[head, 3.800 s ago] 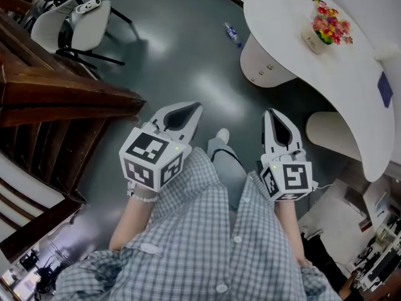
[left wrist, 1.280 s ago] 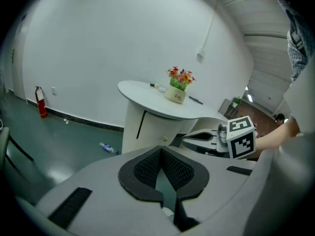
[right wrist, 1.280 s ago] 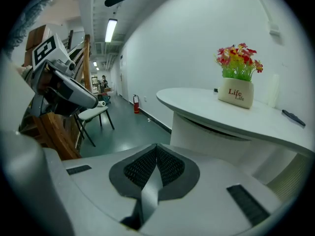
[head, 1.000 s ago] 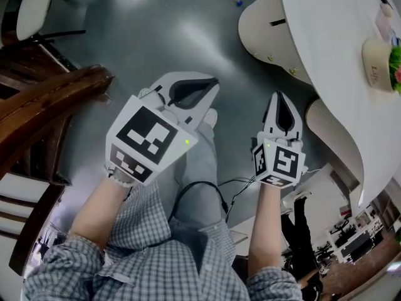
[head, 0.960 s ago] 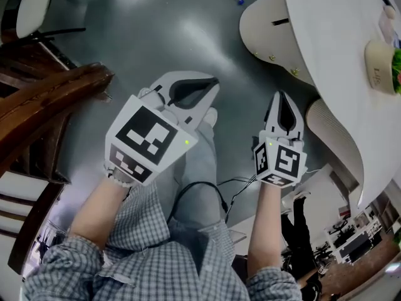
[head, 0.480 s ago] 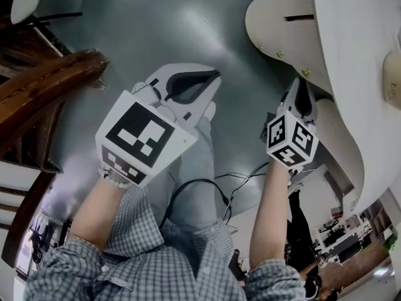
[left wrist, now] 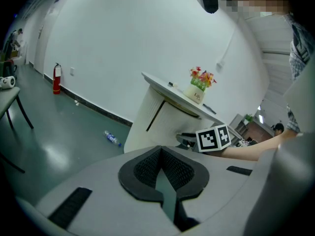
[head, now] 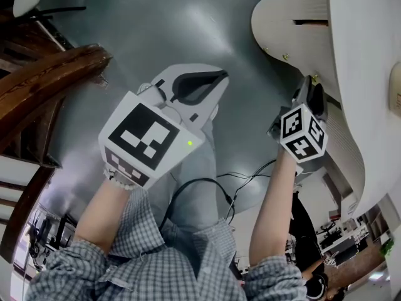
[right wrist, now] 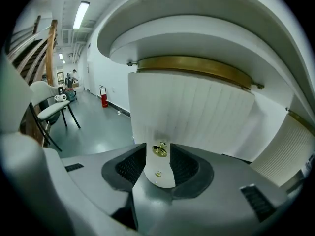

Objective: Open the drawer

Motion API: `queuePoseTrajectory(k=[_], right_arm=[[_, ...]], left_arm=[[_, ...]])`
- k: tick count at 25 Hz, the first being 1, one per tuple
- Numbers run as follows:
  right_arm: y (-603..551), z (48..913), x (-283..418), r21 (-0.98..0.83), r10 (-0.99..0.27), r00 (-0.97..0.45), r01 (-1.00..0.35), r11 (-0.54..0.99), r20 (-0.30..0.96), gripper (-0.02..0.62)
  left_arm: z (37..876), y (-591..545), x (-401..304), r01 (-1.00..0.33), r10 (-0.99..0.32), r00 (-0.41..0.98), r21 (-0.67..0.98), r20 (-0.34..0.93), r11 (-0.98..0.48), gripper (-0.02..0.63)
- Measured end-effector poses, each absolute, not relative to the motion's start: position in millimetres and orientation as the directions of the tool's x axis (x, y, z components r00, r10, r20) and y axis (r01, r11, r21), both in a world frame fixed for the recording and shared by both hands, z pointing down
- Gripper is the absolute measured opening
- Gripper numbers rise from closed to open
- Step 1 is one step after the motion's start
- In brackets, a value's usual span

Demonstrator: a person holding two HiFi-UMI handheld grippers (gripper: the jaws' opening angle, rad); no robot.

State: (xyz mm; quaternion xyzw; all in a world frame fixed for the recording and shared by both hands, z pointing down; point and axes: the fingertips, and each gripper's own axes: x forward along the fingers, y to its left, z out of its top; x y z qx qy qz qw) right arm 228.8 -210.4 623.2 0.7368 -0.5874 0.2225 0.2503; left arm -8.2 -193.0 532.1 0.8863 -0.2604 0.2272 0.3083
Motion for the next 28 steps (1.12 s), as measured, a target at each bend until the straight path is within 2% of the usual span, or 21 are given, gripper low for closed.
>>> queuePoseTrajectory(k=[12,28], right_arm=[[-214.7,637.6,239.9,0.08,-0.731,0.214,-0.973,-0.215,0.648,0.095],[-180.9,639.4,210.7,0.06,-0.71,0.207,-0.972,-0.227,0.673,0.095]], left_arm=[[534.8,-190.2,-5.4,-0.596,-0.303,0.758,0.423,0.578,-0.682,0.004],[528.7,-187.8,-14.3,-0.584,-0.292,0.762,0.417,0.578,-0.697,0.005]])
